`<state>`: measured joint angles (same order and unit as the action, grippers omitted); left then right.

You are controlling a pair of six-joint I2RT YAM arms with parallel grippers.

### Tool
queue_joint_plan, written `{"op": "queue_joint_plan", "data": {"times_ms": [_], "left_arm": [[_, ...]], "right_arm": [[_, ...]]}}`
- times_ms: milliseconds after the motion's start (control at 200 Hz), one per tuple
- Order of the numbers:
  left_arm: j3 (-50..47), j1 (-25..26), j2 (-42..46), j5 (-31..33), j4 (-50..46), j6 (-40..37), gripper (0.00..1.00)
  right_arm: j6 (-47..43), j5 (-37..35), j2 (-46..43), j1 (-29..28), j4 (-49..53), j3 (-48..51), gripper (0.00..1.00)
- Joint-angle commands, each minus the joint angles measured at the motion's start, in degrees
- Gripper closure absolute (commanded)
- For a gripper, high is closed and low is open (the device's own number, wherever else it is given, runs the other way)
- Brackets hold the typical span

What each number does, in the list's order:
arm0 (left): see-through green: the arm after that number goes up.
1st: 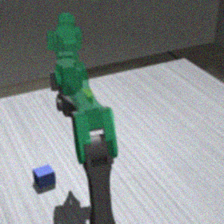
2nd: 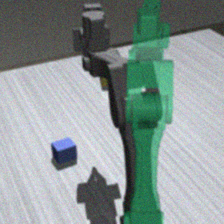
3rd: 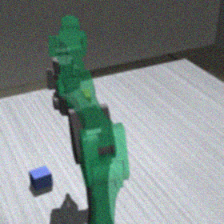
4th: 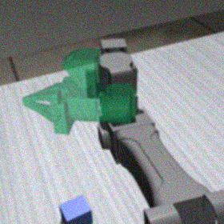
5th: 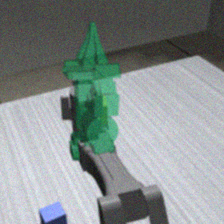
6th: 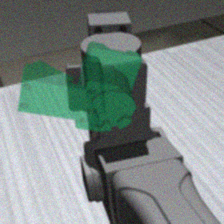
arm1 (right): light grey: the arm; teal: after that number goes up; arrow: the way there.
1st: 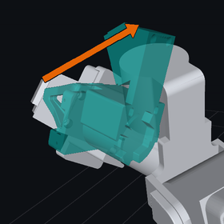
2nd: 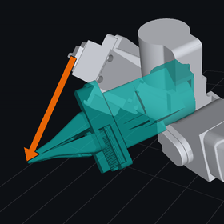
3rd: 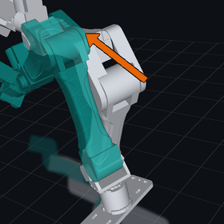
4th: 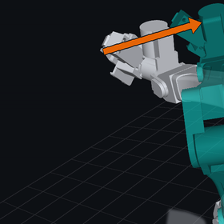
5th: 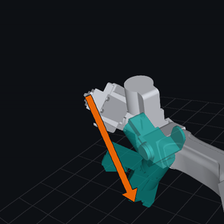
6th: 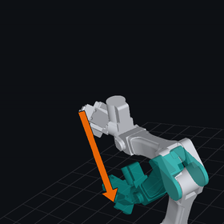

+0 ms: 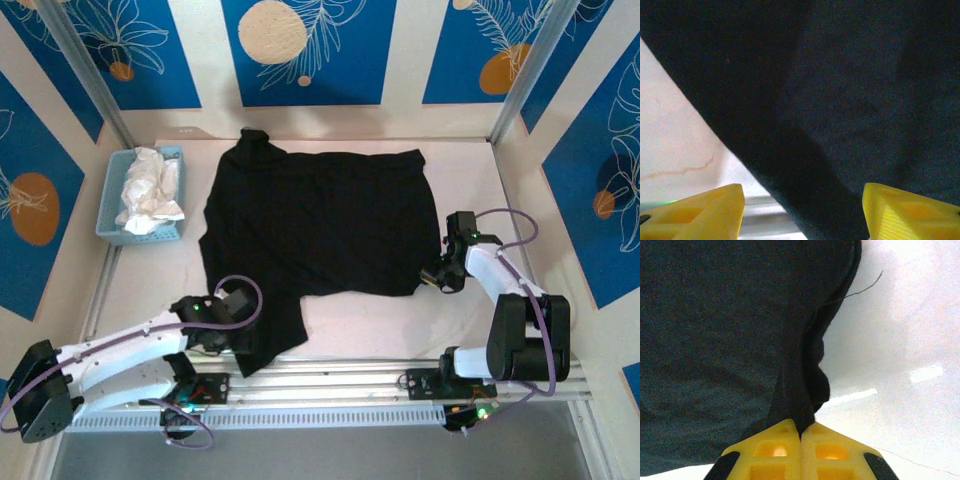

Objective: Fold the inside-out t-shirt

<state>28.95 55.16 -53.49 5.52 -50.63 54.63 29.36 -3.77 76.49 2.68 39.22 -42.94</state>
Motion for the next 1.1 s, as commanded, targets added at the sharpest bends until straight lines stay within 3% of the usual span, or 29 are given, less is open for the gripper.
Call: {"op": "queue_joint_plan", "data": {"times_ms": [0, 135, 425, 700, 945, 1095], "left_arm": [[-2.0, 1.8, 0.7, -4.3, -2.8, 5.7, 0.36], [-3.4, 2.3, -1.9, -8.4, 1.9, 5.1, 0.38], [-5.2, 2.5, -5.4, -11.0, 8.8, 4.3, 0.57], [-7.1, 2.6, -3.6, -9.7, 9.2, 4.7, 0.83], [-3.4, 1.9, 5.0, -5.6, 0.9, 5.4, 0.98], [0.7, -3.4, 14.4, -2.2, -3.7, 4.4, 1.00]], "right_arm": [[-0.9, 2.8, -1.3, -0.1, -0.7, 0.7, 0.98], [-1.1, 3.5, -1.2, 0.0, -1.2, 0.7, 0.98], [-1.2, 4.1, -1.5, 0.1, -1.3, 0.9, 0.98], [-1.2, 3.8, -1.6, 0.1, -1.5, 1.2, 0.98], [-0.7, 4.9, -2.9, 2.1, -2.0, 2.3, 0.97], [-0.9, 9.0, -4.1, 6.5, -3.1, 2.2, 0.97]]}}
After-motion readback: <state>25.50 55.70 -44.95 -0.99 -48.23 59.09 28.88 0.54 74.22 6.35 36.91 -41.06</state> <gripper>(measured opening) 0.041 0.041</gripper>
